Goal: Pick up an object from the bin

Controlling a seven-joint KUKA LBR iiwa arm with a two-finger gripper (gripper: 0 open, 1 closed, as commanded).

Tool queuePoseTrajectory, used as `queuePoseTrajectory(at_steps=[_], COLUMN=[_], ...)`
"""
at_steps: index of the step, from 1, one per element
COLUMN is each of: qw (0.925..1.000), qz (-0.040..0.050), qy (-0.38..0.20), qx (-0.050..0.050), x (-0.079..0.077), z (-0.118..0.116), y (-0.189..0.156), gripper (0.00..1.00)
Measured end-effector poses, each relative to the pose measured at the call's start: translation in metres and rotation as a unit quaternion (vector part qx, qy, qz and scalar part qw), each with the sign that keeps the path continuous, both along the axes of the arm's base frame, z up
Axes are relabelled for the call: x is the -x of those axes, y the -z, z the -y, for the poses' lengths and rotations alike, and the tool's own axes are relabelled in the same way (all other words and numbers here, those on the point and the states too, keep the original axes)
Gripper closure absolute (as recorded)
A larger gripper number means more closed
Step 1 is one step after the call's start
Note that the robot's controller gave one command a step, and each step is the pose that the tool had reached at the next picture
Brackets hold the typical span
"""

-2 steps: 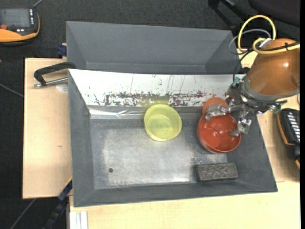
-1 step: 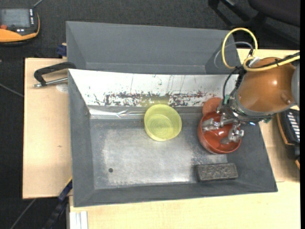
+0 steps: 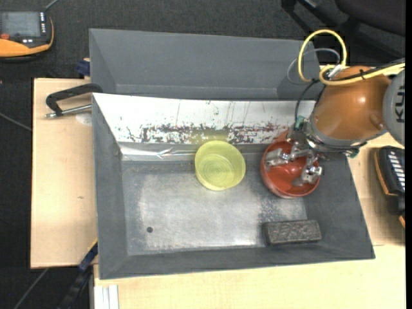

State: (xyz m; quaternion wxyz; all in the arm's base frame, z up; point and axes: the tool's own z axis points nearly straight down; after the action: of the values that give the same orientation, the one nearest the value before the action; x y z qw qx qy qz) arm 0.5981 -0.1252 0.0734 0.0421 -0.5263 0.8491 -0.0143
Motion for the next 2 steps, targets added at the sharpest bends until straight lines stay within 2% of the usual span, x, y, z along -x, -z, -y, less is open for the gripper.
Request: queuePoseTrajectory(at_steps=[1,2], qw=[0.9924,0.9914], qz=[0.0075,0.0091], qy=[-0.122,-0.130], qx=[0.012,0.012], x=[-0.008,0.024], z=[-0.053,-0.052], y=[-0.002,-0.017], gripper=[0.00,0.00])
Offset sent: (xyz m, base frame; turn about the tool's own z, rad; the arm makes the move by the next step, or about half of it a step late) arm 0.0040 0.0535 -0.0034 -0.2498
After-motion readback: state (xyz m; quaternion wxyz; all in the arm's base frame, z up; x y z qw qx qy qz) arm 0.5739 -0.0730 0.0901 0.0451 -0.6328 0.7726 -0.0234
